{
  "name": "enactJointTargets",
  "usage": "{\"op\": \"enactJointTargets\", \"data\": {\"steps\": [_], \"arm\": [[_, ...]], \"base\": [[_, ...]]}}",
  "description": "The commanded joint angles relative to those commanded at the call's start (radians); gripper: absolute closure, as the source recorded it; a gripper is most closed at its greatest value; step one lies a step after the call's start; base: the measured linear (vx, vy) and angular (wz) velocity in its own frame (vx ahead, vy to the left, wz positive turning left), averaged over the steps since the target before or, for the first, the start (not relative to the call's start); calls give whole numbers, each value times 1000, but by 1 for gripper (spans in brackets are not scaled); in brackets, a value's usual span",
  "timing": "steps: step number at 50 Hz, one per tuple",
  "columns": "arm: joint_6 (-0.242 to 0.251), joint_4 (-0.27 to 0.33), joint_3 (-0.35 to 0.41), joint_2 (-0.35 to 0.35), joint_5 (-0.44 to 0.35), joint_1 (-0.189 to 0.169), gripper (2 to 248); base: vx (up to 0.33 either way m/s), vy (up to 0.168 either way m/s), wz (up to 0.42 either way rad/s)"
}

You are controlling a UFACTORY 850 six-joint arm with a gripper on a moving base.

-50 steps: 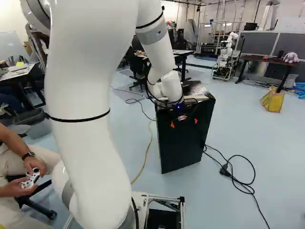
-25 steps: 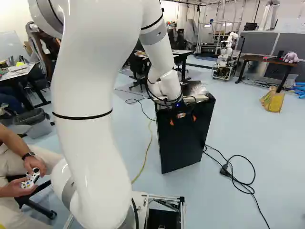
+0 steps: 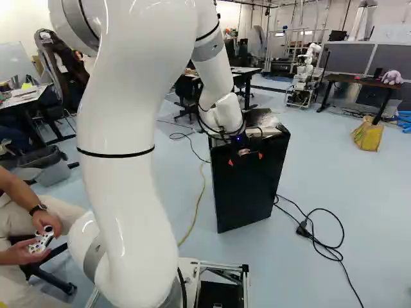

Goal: Grab a drink from the fridge

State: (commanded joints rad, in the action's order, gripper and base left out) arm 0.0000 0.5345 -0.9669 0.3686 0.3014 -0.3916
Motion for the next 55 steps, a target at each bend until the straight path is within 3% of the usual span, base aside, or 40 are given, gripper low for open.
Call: {"op": "enactJointTargets", "data": {"steps": [55], "arm": [[0, 0, -102, 75, 0, 46, 3]], "base": [[0, 0, 0]]}}
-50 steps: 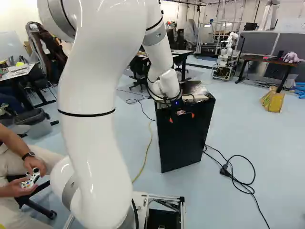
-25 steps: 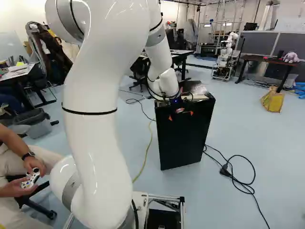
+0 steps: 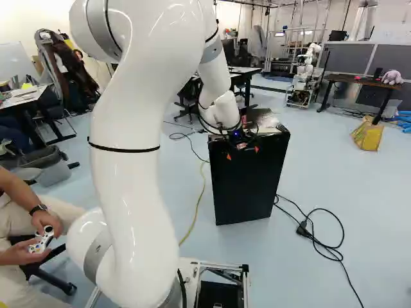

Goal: Grab a drink from the fridge

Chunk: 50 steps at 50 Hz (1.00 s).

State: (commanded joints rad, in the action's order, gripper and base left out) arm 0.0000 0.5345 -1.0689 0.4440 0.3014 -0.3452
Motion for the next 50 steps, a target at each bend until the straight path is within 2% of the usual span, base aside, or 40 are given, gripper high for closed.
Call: {"op": "enactJointTargets", "data": {"steps": [50], "arm": [[0, 0, -49, 35, 0, 16, 3]], "base": [[0, 0, 0]]}}
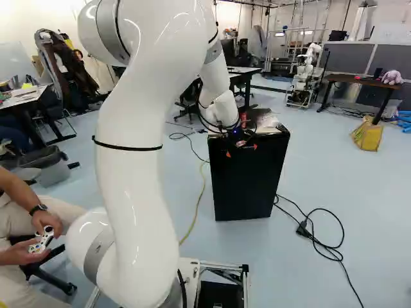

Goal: Grab a drink from the fridge

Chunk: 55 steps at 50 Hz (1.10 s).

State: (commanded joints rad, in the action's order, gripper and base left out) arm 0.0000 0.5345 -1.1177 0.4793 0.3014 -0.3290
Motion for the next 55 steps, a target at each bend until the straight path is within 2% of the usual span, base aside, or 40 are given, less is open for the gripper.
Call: {"op": "enactJointTargets", "data": {"steps": [55], "arm": [[0, 0, -8, 6, -52, 2, 3]], "base": [[0, 0, 0]]}}
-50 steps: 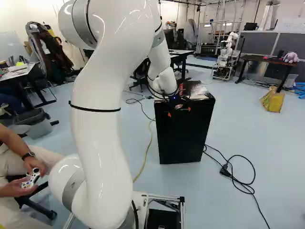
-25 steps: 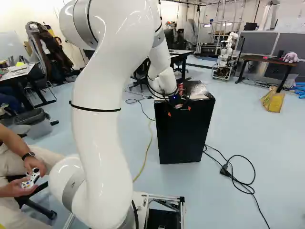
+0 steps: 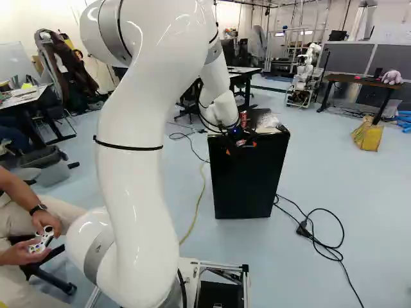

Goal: Grab a drink from the fridge

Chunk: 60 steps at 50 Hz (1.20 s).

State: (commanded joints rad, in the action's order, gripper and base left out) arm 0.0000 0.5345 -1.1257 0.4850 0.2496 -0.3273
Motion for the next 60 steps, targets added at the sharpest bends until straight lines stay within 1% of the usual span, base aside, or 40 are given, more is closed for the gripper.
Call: {"op": "enactJointTargets", "data": {"steps": [18, 26, 50, 60], "arm": [[0, 0, 0, 0, -17, 0, 3], [0, 0, 14, -10, -17, -2, 3], [0, 0, 125, -92, -18, -11, 3], [0, 0, 177, -131, -38, -16, 3]], "base": [[0, 0, 0], [0, 0, 0], [0, 0, 0], [0, 0, 0]]}}
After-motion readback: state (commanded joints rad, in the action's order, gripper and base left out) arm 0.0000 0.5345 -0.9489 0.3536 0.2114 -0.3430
